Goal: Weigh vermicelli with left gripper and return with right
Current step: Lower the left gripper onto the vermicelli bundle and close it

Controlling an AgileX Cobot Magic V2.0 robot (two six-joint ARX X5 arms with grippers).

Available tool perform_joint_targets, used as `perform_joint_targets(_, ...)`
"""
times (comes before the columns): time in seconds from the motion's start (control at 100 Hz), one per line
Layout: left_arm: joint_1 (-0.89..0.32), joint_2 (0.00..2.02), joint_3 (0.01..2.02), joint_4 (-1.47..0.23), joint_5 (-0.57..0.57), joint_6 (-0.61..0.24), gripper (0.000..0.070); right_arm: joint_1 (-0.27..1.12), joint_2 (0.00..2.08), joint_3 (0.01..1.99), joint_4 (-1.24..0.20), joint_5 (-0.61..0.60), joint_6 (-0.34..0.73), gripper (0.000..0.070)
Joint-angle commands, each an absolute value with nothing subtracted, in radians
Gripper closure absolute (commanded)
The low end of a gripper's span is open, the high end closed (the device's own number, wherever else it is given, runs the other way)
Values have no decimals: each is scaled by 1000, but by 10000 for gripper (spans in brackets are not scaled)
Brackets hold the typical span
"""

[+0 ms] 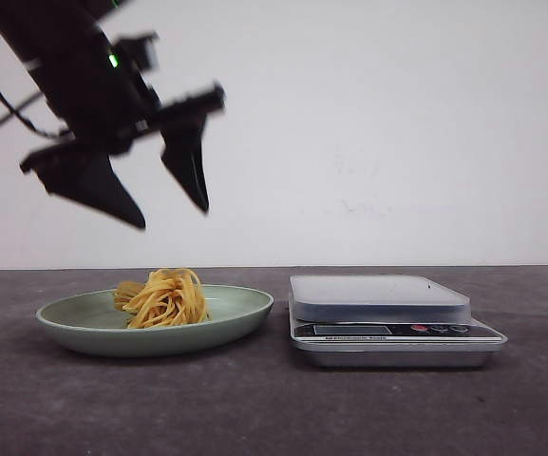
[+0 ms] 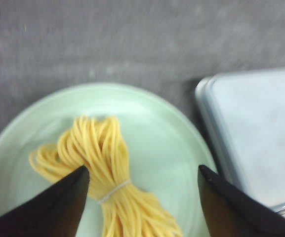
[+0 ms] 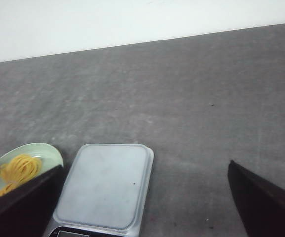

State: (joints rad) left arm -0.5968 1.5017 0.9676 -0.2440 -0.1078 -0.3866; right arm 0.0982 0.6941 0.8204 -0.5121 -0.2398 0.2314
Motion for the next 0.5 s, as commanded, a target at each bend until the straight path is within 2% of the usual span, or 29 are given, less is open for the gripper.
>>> perform_joint_targets(0.0, -622, 1547, 992, -241, -128, -382, 308, 115, 697, 834, -504, -243, 217, 27)
perform_joint_targets(0.49, -658, 1692, 992, -263, -194, -387, 310, 175, 697, 834, -504, -236, 217, 27)
